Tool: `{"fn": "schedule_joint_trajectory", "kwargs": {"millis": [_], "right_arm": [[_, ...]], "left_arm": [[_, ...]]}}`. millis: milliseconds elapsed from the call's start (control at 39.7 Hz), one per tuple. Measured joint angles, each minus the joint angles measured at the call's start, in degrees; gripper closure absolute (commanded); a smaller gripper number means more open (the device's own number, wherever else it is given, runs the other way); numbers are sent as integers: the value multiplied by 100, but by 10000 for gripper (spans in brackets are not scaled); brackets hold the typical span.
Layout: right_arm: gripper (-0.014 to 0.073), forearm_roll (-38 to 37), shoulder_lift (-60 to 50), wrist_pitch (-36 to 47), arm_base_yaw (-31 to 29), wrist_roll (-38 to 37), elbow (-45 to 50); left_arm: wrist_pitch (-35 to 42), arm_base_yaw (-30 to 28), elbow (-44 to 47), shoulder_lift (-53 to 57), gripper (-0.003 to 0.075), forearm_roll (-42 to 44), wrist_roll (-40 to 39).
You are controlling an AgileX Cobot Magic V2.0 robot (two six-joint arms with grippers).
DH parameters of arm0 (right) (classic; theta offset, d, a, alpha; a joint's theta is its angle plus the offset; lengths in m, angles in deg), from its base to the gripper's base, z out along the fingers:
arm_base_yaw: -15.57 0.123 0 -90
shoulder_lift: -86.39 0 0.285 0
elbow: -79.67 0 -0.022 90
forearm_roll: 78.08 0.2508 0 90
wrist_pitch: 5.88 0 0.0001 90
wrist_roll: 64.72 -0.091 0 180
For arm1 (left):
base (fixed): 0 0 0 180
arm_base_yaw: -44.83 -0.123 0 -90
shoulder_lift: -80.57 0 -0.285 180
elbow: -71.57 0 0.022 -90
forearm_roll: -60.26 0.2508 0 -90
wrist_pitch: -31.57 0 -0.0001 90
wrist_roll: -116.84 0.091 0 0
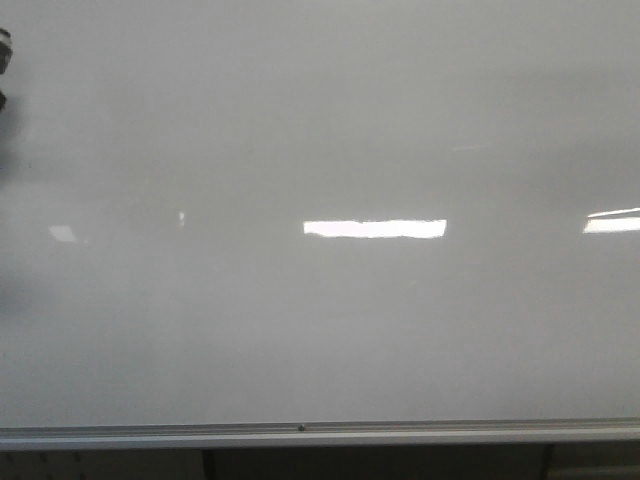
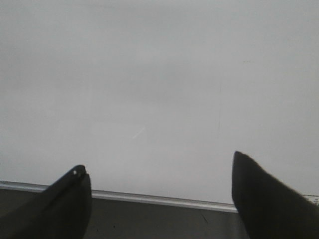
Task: Write number 2 on whiteboard
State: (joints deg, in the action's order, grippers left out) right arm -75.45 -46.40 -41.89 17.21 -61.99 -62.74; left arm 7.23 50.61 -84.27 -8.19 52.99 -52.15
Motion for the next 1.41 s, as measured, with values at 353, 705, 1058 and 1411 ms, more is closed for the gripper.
{"fn": "schedule_joint_trajectory", "kwargs": {"millis": [353, 705, 1058, 1411], "right_arm": [[78, 1427, 1015, -1654, 15, 2082, -1165], [78, 2728, 1863, -2270, 1324, 4853, -1949], [78, 2763, 2629, -2386, 3099, 5557, -2819], [87, 2771, 3552, -2075, 3659, 5567, -3225]], "left_arm": [[-2839, 1352, -890, 892, 729, -173, 1881], [-3440, 3200, -1070, 905, 729, -414, 2735], [-3452, 3963, -1087, 905, 729, -423, 2783], [-3452, 3963, -1087, 905, 729, -423, 2783]]}}
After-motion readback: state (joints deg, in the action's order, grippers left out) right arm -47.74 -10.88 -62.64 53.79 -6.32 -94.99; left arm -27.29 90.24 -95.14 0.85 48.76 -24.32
